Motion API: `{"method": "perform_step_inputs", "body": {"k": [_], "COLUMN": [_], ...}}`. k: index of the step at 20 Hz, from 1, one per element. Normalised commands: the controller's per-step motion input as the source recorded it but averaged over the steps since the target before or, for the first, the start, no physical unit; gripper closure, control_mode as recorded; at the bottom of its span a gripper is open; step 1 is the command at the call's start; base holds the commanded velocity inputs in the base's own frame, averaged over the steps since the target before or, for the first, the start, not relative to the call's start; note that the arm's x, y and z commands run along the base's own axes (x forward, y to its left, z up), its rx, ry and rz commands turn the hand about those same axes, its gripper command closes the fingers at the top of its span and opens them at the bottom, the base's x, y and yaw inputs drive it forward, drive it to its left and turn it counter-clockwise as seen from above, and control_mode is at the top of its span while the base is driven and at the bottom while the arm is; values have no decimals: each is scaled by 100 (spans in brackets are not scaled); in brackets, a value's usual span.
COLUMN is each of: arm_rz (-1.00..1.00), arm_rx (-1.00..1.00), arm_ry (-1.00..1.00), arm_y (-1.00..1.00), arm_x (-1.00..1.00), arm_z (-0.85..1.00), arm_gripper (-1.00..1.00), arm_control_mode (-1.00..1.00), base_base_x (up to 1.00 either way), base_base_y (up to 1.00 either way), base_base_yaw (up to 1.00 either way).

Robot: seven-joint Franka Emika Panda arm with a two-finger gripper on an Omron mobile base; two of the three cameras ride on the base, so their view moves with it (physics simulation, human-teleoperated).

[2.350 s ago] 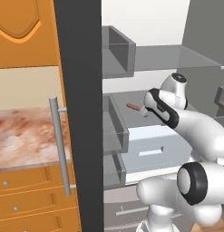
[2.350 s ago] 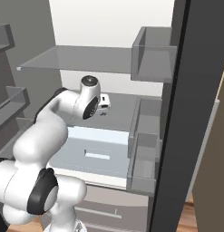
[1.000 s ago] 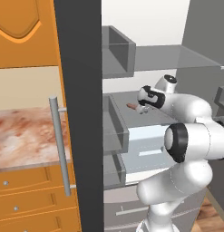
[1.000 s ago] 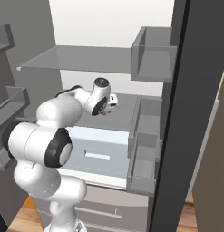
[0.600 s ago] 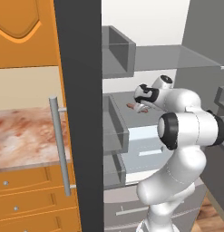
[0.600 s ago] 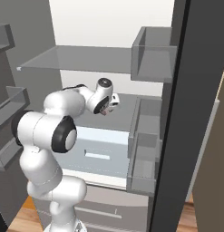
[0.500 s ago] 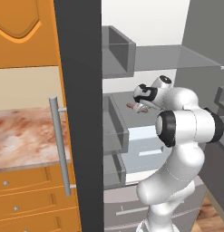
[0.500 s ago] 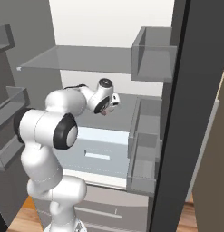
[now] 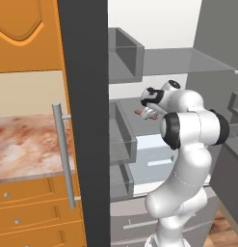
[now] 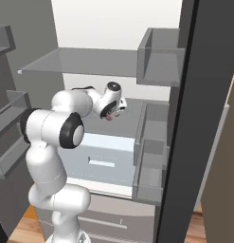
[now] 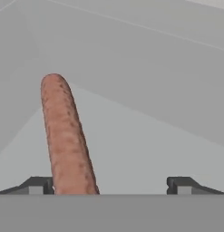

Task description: Retrieve the sausage and cheese from the fridge and place them on the cutting board on the counter.

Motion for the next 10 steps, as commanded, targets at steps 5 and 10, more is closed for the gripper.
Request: {"method": "perform_step_inputs", "body": {"k": [5, 10], "arm_rz": [0, 0], "arm_rx": [0, 0], "arm_ry": [0, 1], "arm_y": [0, 0], "arm_x": [-3, 0], "arm_z": [-57, -13], "arm_gripper": [100, 100], "arm_control_mode": [-100, -100], "base_base_x": [0, 0], "base_base_y": [0, 0], "base_base_yaw": [0, 0]}}
